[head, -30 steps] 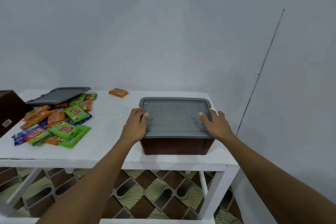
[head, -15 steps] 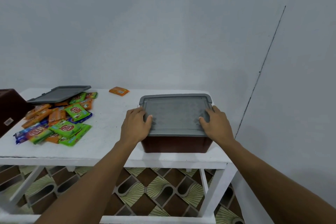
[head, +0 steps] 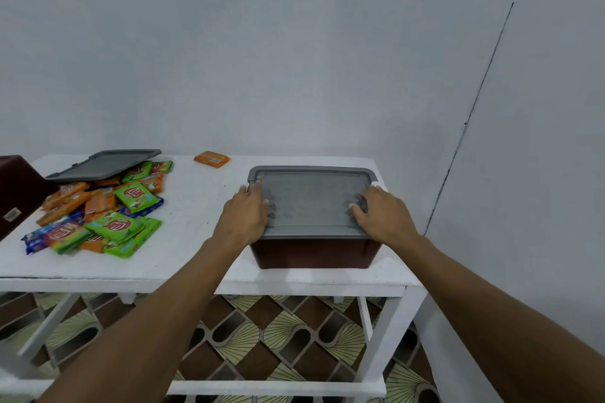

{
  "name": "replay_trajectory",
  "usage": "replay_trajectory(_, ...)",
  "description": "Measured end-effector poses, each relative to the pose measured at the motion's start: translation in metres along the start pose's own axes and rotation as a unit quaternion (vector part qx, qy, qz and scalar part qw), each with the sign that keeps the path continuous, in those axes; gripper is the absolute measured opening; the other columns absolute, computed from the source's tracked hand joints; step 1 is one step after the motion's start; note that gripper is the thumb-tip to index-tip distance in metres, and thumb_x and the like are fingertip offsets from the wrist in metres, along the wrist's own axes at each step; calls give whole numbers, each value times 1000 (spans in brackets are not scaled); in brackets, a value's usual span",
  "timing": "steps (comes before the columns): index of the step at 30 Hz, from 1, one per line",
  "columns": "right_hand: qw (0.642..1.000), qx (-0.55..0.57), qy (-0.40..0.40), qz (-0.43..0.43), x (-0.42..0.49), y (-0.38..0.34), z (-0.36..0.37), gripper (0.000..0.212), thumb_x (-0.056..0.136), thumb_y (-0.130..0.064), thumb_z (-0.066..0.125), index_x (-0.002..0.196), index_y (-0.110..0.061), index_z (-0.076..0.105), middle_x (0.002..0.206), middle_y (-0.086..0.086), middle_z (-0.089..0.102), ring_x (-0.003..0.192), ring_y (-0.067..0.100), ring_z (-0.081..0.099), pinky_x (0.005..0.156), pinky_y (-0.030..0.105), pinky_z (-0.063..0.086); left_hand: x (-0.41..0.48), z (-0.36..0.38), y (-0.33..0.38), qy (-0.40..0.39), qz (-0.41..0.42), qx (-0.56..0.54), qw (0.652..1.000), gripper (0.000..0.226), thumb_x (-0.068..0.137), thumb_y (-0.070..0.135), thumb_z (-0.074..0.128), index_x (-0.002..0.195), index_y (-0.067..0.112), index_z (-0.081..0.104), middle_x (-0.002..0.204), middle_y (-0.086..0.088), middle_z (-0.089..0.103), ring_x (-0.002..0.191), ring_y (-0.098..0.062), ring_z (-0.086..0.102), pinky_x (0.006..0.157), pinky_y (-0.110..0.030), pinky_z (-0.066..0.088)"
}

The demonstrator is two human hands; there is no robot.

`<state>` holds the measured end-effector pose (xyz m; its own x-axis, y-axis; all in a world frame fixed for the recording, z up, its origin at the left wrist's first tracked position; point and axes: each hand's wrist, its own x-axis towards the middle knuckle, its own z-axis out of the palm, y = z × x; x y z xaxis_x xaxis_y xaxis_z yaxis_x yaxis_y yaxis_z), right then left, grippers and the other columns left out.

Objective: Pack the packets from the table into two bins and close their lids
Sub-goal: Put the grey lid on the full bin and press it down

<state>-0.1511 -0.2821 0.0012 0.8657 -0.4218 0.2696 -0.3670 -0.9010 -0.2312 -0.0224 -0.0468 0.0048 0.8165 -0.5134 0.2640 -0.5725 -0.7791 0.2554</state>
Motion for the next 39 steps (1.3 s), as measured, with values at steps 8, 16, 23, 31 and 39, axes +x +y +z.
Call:
replay_trajectory(8, 999, 36, 19, 2, -2, 3, 4, 40, 94, -49, 46, 107, -14, 59, 109, 5, 61, 98, 23, 58, 80, 32, 43, 4, -2, 5, -50, 74, -6, 996, 45, 104, 34, 25, 145, 13, 27, 133, -17, 52, 101, -36, 59, 83, -41, 46)
replay_trajectory(16, 999, 42, 17, 0, -4, 1, 7, 58, 89, -64, 36, 119, -20, 59, 123, 2, 56, 112, 22, 54, 83, 33, 43, -6, 8, -2, -29, 77, 13, 997, 71, 93, 66, 28, 148, 21, 33, 160, 0, 22, 145, -21, 25, 112, -41, 33)
replay_trajectory(23, 995, 80, 25, 49, -7, -16, 3, 66, 87, -72, 36, 130, -27, 56, 135, 2, 57, 122, 25, 54, 96, 42, 45, -4, 12, -15, -21, 37, -22, 999, 74, 87, 71, 20, 134, 22, 49, 146, 4, 40, 137, -16, 33, 97, -44, 48)
replay_trajectory(31, 990, -28, -60, -125, -15, -13, -1, 88, 70, -93, 18, 137, -41, 42, 150, -10, 41, 141, 14, 33, 116, 57, 19, -13, 12, -15, -11, 13, -31, 999, 65, 95, 60, 30, 148, 23, 36, 160, 10, 20, 148, -9, 12, 110, -40, 36)
replay_trajectory(39, 988, -33, -47, -142, 22, -35, 18, 83, 72, -92, 12, 130, -42, 44, 143, -11, 46, 134, 17, 40, 114, 59, 21, 16, 15, -48, 14, -7, -45, 999, 58, 95, 56, 38, 144, 24, 43, 157, 11, 28, 147, -9, 20, 111, -42, 36)
